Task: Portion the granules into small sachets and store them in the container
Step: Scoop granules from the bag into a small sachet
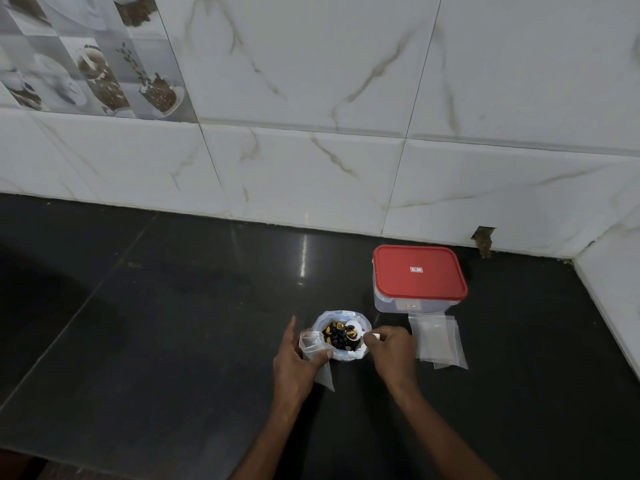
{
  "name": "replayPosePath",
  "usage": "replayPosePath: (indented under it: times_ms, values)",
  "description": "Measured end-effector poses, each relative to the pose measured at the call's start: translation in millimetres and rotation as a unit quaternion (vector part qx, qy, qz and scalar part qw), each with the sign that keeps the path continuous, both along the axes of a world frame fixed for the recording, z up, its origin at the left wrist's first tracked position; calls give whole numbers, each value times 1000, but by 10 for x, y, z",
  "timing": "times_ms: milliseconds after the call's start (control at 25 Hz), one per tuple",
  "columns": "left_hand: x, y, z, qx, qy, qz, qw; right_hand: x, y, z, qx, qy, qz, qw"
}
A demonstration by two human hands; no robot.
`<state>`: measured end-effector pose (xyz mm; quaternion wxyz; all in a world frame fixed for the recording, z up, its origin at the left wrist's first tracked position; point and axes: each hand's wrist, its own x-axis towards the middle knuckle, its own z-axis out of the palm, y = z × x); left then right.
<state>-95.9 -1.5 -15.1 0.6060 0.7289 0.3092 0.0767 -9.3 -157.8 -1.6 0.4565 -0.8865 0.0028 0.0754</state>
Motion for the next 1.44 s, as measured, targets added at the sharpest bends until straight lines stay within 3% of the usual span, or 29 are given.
replayPosePath:
  times_ms: [520, 720, 880, 960, 1040, 1120, 1200, 1280, 1320, 1440]
  values:
    - [-32, 39, 79, 72, 36, -3, 997, 42, -74, -78, 55, 60, -50, 995]
    - [-67, 27, 136, 70, 42, -64, 995, 4, -51, -22, 57, 63, -45, 995]
    - [-78, -10, 171, 84, 40, -70, 993, -22, -41, 256, 130, 53, -52, 989]
    - [-49, -25, 175, 93, 41, -70, 992, -75, -31, 437, 129, -10, -2, 992]
    - [-18, -31, 180, 96, 34, -69, 992, -172, 19, 529, 80, -138, 74, 984]
    - [14, -37, 178, 93, 28, -70, 993, -296, 39, 473, -16, -301, 157, 941]
    - [27, -51, 189, 88, 21, -70, 993, -382, 1, 287, -129, -421, 233, 867]
    - [29, -53, 172, 75, 15, -65, 995, -412, -52, 147, -182, -482, 247, 820]
    - [28, -51, 151, 68, 14, -61, 996, -428, -69, 140, -186, -493, 242, 815]
    - [28, -58, 158, 62, 6, -56, 996, -429, -62, 156, -166, -473, 222, 836]
